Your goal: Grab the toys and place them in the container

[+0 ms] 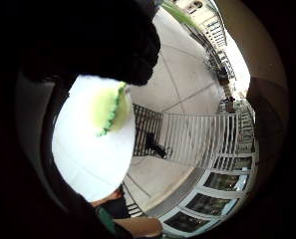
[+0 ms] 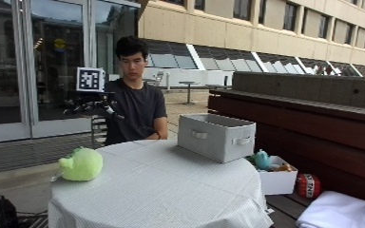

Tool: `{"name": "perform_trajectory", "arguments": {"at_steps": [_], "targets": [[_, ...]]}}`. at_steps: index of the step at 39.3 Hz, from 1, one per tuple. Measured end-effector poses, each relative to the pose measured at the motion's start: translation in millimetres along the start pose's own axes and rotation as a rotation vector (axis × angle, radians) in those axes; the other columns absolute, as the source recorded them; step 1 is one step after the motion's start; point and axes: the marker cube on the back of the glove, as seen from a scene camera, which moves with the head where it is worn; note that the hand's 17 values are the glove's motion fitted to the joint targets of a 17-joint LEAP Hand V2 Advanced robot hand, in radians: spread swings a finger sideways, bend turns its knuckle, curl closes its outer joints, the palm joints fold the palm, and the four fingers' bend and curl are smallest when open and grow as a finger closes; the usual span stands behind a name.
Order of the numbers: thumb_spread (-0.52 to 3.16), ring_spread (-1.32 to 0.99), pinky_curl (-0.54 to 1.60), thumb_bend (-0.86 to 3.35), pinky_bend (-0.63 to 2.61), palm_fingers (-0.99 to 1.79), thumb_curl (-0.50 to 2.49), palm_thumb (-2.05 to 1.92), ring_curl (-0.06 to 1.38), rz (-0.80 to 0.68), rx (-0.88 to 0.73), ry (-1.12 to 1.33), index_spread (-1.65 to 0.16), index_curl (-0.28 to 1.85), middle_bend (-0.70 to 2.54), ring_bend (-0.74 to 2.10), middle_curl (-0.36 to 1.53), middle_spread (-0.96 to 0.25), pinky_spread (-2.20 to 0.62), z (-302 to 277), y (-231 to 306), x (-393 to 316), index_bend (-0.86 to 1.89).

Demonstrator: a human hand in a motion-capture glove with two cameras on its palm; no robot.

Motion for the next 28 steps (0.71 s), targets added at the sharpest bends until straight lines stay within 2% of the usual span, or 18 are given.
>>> {"name": "perform_trajectory", "arguments": {"at_steps": [9,11,13,17,20,24,28], "targets": [[0.87,-0.01,0.33,-0.08,1.03,-0.19,0.29,-0.08,0.27,-0.073,-0.054,-0.032,-0.31,0.14,0.17,0.25,0.4,-0.04,0.07,70,-5,42,0.06],[0.86,-0.01,0.33,-0.08,1.03,-0.19,0.28,-0.08,0.27,-0.047,-0.071,-0.04,-0.31,0.14,0.18,0.24,0.4,-0.04,0.07,85,-6,45,0.06],[0.86,-0.01,0.33,-0.08,1.03,-0.19,0.28,-0.08,0.27,0.0,-0.098,-0.045,-0.31,0.13,0.17,0.24,0.4,-0.04,0.07,96,-4,45,0.06],[0.84,-0.01,0.33,-0.08,1.04,-0.19,0.28,-0.08,0.28,-0.071,-0.083,-0.048,-0.31,0.12,0.18,0.23,0.39,-0.05,0.07,117,-6,50,0.05],[0.84,-0.01,0.33,-0.07,1.05,-0.19,0.28,-0.07,0.28,-0.026,-0.139,-0.047,-0.31,0.12,0.17,0.23,0.39,-0.05,0.07,127,-1,51,0.05],[0.84,-0.01,0.34,-0.06,1.07,-0.19,0.28,-0.05,0.29,-0.088,-0.106,-0.057,-0.31,0.11,0.16,0.23,0.38,-0.06,0.07,143,-7,54,0.05],[0.85,-0.01,0.34,-0.05,1.08,-0.19,0.28,-0.04,0.29,0.01,-0.219,-0.054,-0.31,0.11,0.17,0.21,0.37,-0.06,0.07,153,4,56,0.06]]}}
